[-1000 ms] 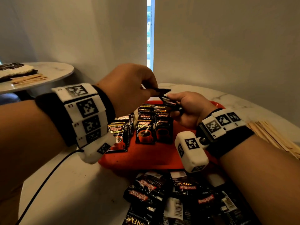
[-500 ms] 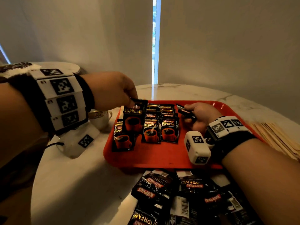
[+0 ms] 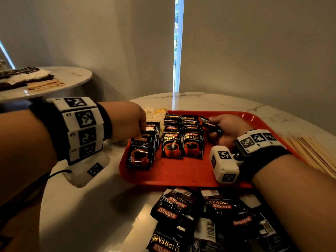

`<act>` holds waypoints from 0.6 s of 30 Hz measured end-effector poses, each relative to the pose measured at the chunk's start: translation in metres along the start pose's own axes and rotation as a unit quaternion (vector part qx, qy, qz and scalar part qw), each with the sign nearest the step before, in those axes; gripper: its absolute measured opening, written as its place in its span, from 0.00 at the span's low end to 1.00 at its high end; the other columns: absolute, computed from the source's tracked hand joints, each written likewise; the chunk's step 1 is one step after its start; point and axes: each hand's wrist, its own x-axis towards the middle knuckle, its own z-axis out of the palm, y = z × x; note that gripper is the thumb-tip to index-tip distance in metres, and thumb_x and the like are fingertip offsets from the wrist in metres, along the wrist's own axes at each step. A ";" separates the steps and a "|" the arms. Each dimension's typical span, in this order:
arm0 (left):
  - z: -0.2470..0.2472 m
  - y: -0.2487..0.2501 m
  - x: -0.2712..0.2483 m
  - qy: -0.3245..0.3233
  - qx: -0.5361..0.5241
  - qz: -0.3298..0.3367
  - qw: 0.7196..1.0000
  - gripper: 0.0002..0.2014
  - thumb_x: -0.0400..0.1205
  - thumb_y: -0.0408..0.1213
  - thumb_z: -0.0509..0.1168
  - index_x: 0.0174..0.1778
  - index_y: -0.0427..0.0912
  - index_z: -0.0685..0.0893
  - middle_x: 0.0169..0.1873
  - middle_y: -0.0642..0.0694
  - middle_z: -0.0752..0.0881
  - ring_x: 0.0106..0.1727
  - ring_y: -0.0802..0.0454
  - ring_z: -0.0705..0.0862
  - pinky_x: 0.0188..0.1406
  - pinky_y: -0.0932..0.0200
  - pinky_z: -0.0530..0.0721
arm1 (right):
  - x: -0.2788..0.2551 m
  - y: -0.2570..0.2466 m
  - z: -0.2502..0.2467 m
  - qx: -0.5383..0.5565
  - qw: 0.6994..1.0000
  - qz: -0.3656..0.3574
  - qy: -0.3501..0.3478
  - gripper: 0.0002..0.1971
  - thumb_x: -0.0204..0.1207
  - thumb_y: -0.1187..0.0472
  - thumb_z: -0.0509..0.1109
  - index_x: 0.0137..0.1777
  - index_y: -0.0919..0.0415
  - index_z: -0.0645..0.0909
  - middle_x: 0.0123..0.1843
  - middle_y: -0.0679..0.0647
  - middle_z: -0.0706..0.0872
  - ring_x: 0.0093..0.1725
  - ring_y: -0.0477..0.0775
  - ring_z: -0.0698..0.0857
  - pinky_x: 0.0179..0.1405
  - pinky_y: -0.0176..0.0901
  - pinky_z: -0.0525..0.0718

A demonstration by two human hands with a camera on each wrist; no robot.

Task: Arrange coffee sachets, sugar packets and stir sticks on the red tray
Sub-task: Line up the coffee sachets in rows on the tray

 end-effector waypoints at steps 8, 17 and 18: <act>0.011 0.003 0.003 0.005 0.031 -0.014 0.999 0.11 0.83 0.39 0.68 0.61 0.49 0.87 0.46 0.52 0.84 0.48 0.52 0.80 0.44 0.62 0.74 | 0.002 0.000 0.000 -0.001 1.000 0.008 0.003 0.14 0.87 0.63 0.61 0.68 0.70 0.75 0.46 0.62 0.85 0.21 0.49 0.82 0.13 0.33 0.71; 0.016 0.002 0.002 0.008 0.043 -0.021 0.999 0.11 0.83 0.40 0.67 0.61 0.47 0.86 0.49 0.49 0.87 0.50 0.51 0.83 0.43 0.60 0.75 | -0.004 0.000 0.001 -0.006 1.000 -0.001 0.008 0.13 0.87 0.64 0.61 0.67 0.70 0.76 0.45 0.61 0.85 0.19 0.47 0.81 0.14 0.32 0.71; 0.016 0.002 0.002 0.010 0.042 -0.020 0.999 0.11 0.84 0.40 0.67 0.61 0.47 0.86 0.48 0.50 0.87 0.49 0.51 0.83 0.43 0.60 0.75 | -0.005 0.000 0.001 -0.006 1.000 -0.002 0.008 0.12 0.87 0.64 0.61 0.66 0.70 0.76 0.45 0.61 0.85 0.19 0.47 0.81 0.14 0.31 0.71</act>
